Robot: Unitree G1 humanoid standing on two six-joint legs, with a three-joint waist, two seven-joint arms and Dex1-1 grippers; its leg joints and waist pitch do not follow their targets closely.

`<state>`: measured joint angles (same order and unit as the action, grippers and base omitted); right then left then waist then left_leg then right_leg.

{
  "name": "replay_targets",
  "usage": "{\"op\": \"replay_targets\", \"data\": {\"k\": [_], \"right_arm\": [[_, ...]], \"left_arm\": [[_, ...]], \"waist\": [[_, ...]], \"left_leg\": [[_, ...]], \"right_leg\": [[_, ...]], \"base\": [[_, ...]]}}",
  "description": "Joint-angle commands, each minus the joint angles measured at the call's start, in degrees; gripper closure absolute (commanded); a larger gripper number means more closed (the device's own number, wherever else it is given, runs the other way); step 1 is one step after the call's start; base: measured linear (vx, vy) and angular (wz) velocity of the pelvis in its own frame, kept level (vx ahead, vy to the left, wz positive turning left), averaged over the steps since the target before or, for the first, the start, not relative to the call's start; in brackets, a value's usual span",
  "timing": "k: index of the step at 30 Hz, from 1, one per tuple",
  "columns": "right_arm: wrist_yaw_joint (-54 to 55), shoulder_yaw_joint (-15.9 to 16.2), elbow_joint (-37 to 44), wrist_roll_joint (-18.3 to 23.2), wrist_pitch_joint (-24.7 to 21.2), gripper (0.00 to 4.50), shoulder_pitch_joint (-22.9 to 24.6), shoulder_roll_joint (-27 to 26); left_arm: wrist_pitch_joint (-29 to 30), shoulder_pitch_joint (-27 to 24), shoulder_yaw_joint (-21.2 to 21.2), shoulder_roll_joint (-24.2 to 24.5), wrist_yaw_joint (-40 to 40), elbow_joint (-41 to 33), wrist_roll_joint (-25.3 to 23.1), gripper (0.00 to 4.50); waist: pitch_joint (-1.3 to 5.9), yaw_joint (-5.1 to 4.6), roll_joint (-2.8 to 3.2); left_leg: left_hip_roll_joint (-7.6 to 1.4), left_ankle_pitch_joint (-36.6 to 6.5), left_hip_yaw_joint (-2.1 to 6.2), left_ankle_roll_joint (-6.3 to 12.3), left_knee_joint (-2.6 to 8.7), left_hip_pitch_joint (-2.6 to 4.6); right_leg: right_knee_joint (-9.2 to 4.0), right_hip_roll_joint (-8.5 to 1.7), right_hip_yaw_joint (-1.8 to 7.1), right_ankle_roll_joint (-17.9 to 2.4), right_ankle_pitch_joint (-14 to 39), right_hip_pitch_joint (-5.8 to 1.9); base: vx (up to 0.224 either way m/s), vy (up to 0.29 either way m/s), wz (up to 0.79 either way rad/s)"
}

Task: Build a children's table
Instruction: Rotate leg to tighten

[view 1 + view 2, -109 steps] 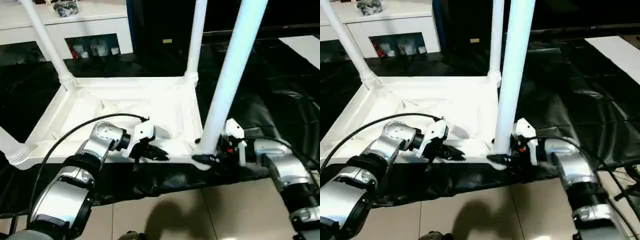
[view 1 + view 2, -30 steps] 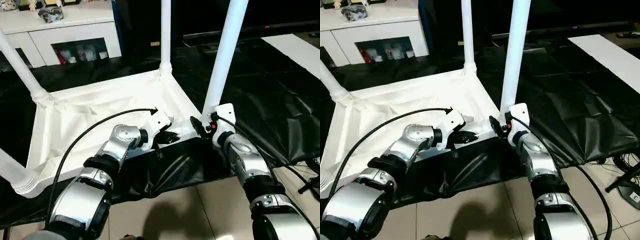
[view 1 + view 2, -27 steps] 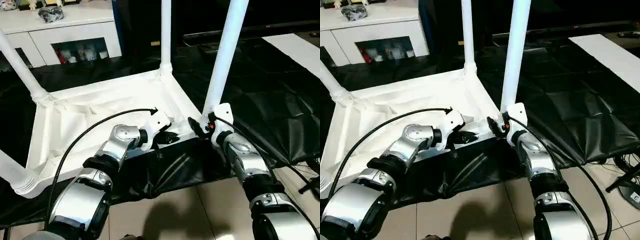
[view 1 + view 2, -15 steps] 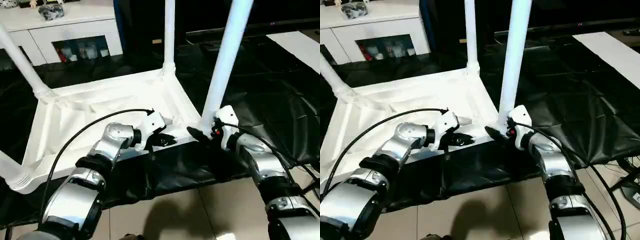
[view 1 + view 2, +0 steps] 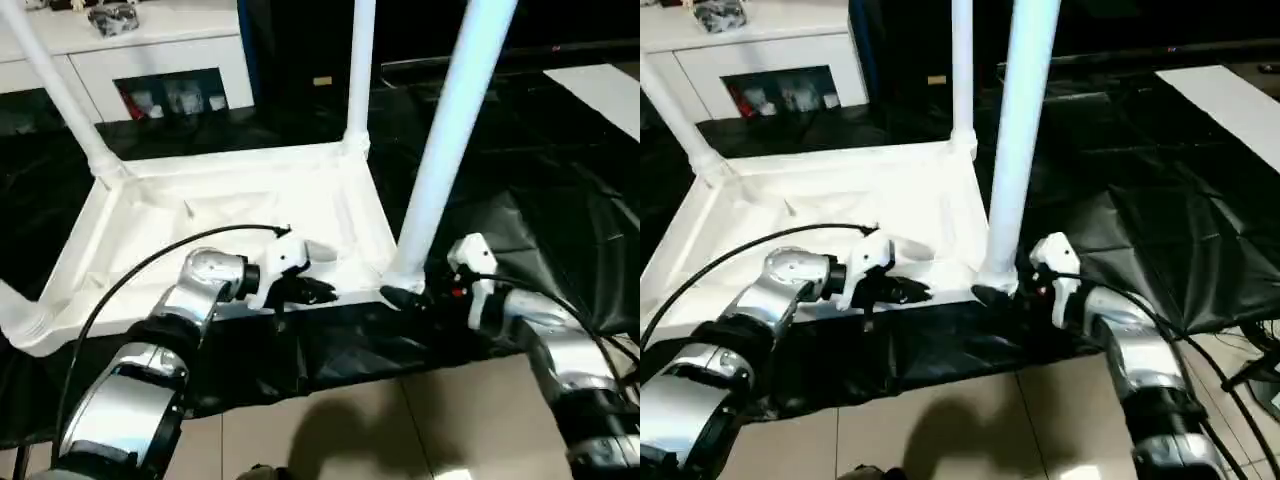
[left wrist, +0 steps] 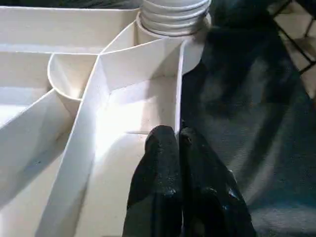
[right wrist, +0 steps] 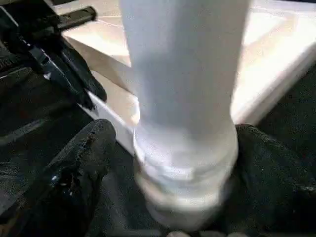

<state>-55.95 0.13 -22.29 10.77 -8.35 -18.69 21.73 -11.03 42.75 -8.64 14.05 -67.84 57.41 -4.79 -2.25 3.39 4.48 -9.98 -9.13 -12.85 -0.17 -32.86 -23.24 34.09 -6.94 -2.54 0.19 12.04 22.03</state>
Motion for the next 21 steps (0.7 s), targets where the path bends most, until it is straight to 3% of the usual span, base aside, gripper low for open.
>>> {"op": "replay_targets", "data": {"k": [1, 2, 7, 10, 11, 13, 15, 16, 17, 18, 19, 20, 21], "right_arm": [[0.1, 0.4, 3.0, 1.2, -1.2, 0.47, 2.1, -0.3], [0.3, 0.2, 3.3, 1.3, -1.3, 0.47, 2.3, -0.3], [2.6, -0.7, 3.4, 2.3, -2.1, 0.47, 2.8, -1.5], [2.6, 1.1, 3.9, 0.5, -0.5, 0.47, 2.7, -1.6], [2.4, 2.1, 4.1, -0.5, 0.6, 0.47, 2.7, -1.7], [2.1, 2.9, 4.6, -0.9, 1.1, 0.47, 2.8, -1.8], [1.9, 3.7, 5.2, -1.2, 1.3, 0.47, 3.0, -2.0], [1.9, 3.7, 5.2, -1.2, 1.3, 0.47, 3.0, -2.0], [1.1, 4.8, 5.5, -1.4, 1.2, 0.47, 2.9, -2.1], [0.8, 5.2, 5.4, -1.6, 1.3, 0.47, 2.8, -2.1], [0.8, 5.2, 5.4, -1.6, 1.3, 0.47, 2.8, -2.1], [0.7, 5.5, 5.4, -1.8, 1.4, 0.47, 2.7, -2.0], [0.7, 5.7, 5.3, -2.0, 1.8, 0.47, 2.6, -1.9]], "left_arm": [[2.1, -0.5, 3.4, 1.0, 3.8, -1.3, 2.3, 4.5], [2.3, -0.6, 3.5, 1.0, 3.4, -1.6, 2.6, 4.5], [1.1, -1.5, 2.9, 1.7, 4.0, -2.1, 2.1, 4.5], [1.6, -1.5, 3.0, 1.7, 4.1, -2.2, 2.5, 4.5], [1.7, -1.6, 3.1, 1.8, 4.2, -2.2, 2.6, 4.5], [2.0, -1.7, 3.1, 1.8, 4.3, -2.5, 2.6, 4.5], [2.4, -1.9, 3.1, 1.8, 4.5, -3.1, 2.6, 4.5], [2.4, -1.9, 3.1, 1.8, 4.5, -3.1, 2.6, 4.5], [2.7, -2.2, 3.0, 2.0, 4.7, -3.5, 2.5, 4.5], [2.8, -2.4, 3.0, 2.1, 4.6, -3.8, 2.6, 4.5], [2.8, -2.4, 3.0, 2.1, 4.6, -3.8, 2.6, 4.5], [3.0, -2.6, 3.0, 2.2, 4.5, -4.0, 2.7, 4.5], [3.0, -2.7, 3.0, 2.3, 4.5, -4.1, 2.7, 4.5]], "waist": [[3.52, 0.19, -0.53], [3.56, -0.01, -0.83], [3.74, -0.79, -0.68], [3.72, -0.74, -0.8], [3.61, -0.74, -0.66], [3.23, -1.05, -0.67], [2.76, -1.57, -0.71], [2.73, -1.73, -0.69], [2.26, -1.25, -2.12], [2.58, -1.08, -1.23], [2.81, -1.61, -0.48], [2.94, -2.12, -0.21], [3.05, -2.82, -0.1]], "left_leg": [[-3.3, -14.6, 1.93, 4.0, 3.71, 1.83], [-3.21, -13.9, 1.95, 4.21, 3.64, 1.59], [-3.09, -12.3, 1.97, 5.58, 3.33, 1.47], [-3.16, -11.7, 1.88, 6.07, 3.24, 1.49], [-3.24, -13.4, 1.91, 5.58, 3.43, 1.63], [-3.32, -22.3, 1.96, 3.02, 4.14, 2.56], [-2.96, -28.9, 1.98, 1.76, 4.52, 3.32], [-2.87, -30.3, 2.03, 1.65, 4.54, 3.56], [-1.49, -27.7, 3.25, 5.56, 4.42, -0.43], [-1.12, -25.3, 3.59, 7.47, 4.44, -1.5], [-0.7, -22.3, 4.21, 9.58, 3.65, -1.69], [-0.56, -20.6, 4.53, 10.38, 3.51, -1.92], [-0.13, -16.7, 5.14, 12.23, 3.34, -2.61]], "right_leg": [[-3.74, -2.05, 1.04, -14.1, 5.0, -1.6], [-3.64, -2.04, 0.99, -14.1, 4.3, -1.79], [-3.54, -1.9, 0.77, -14.7, 2.5, -1.73], [-3.47, -1.88, 0.78, -14.9, 2.2, -1.64], [-3.6, -1.95, 0.76, -14.6, 4.4, -1.75], [-4.54, -1.91, 0.68, -12.7, 15.6, -2.14], [-5.49, -1.51, 0.39, -11.0, 24.5, -2.51], [-5.74, -1.39, 0.35, -10.6, 26.6, -2.66], [-6.35, -2.8, -1.0, -8.5, 29.7, -5.53], [-6.94, -3.8, -1.94, -6.6, 31.9, -6.75], [-7.86, -4.63, -3.56, -4.9, 33.7, -7.51], [-8.08, -4.42, -4.34, -5.1, 31.5, -8.08], [-8.17, -3.58, -5.81, -5.7, 25.8, -9.47]], "base": [[0.0, 0.0, 0.0], [0.0, 0.0, 0.0], [0.0, 0.0, 0.0], [0.0, 0.0, 0.0], [0.0, 0.0, 0.0], [0.0, 0.0, 0.0], [0.0, 0.0, 0.0], [0.0, 0.0, 0.0], [0.0, 0.0, 0.0], [0.0, 0.0, 0.0], [0.035, -0.004, 0.33], [0.072, -0.008, 0.58], [0.066, -0.005, 0.49]]}}
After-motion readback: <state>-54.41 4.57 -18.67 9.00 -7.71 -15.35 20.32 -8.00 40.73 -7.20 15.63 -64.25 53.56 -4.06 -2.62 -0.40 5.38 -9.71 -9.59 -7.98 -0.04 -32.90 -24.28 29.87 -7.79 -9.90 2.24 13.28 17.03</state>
